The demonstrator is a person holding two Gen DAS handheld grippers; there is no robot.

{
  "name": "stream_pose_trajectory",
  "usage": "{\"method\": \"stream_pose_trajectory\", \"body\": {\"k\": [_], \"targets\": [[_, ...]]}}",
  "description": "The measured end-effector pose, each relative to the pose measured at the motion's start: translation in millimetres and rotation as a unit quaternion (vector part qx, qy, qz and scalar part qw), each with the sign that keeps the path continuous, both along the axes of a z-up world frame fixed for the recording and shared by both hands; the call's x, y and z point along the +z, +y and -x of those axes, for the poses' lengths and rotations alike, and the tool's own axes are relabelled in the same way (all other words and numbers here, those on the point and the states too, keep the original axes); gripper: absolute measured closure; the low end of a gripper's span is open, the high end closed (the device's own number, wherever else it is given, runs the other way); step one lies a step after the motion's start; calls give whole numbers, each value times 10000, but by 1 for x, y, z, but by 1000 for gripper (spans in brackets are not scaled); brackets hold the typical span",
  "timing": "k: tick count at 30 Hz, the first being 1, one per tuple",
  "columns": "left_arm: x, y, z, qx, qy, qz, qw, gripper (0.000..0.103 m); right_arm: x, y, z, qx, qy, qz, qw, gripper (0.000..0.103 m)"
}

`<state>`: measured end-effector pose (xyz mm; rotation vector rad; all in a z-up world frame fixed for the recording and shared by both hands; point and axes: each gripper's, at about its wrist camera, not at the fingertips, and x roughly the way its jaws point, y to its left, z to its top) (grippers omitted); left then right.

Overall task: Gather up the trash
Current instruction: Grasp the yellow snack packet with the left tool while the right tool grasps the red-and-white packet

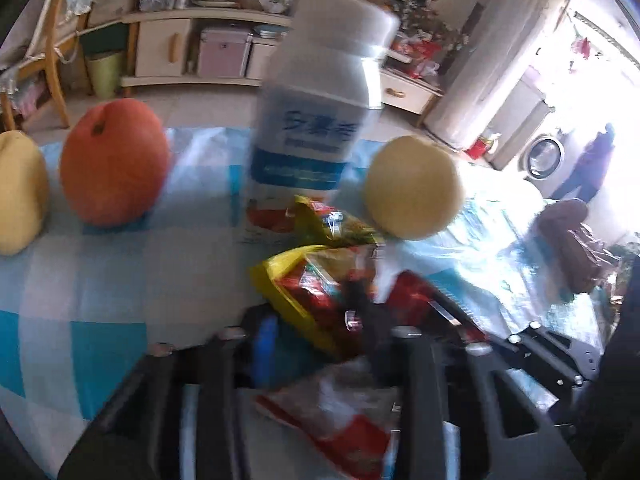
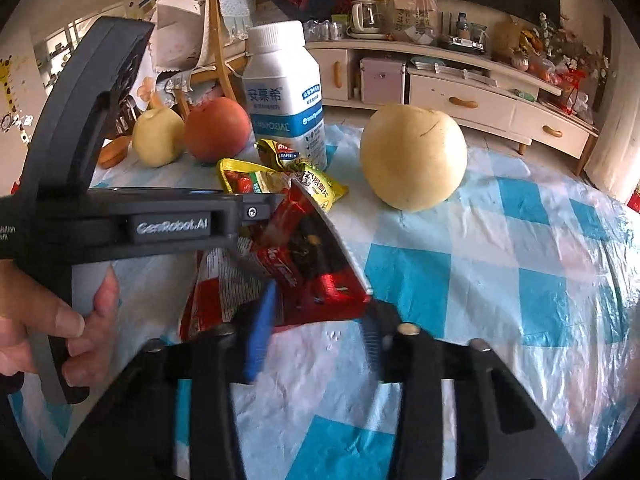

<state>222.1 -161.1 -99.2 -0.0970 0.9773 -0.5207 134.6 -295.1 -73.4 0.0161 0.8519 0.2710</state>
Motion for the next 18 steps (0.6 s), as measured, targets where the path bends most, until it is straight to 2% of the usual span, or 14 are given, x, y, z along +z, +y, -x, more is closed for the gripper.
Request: {"method": "stream_pose_trajectory", "body": {"k": [6, 14, 18], "targets": [[2, 6, 3, 51, 50, 200, 9998, 78, 4, -4, 3, -18, -110, -153, 9998, 75], [10, 13, 15, 162, -255, 10, 9995, 85, 11, -1, 3, 124, -157, -414, 9989, 81], [16, 21, 22, 234, -303, 9, 9993, 86, 20, 2, 10, 233, -247, -594, 9977, 86]]}}
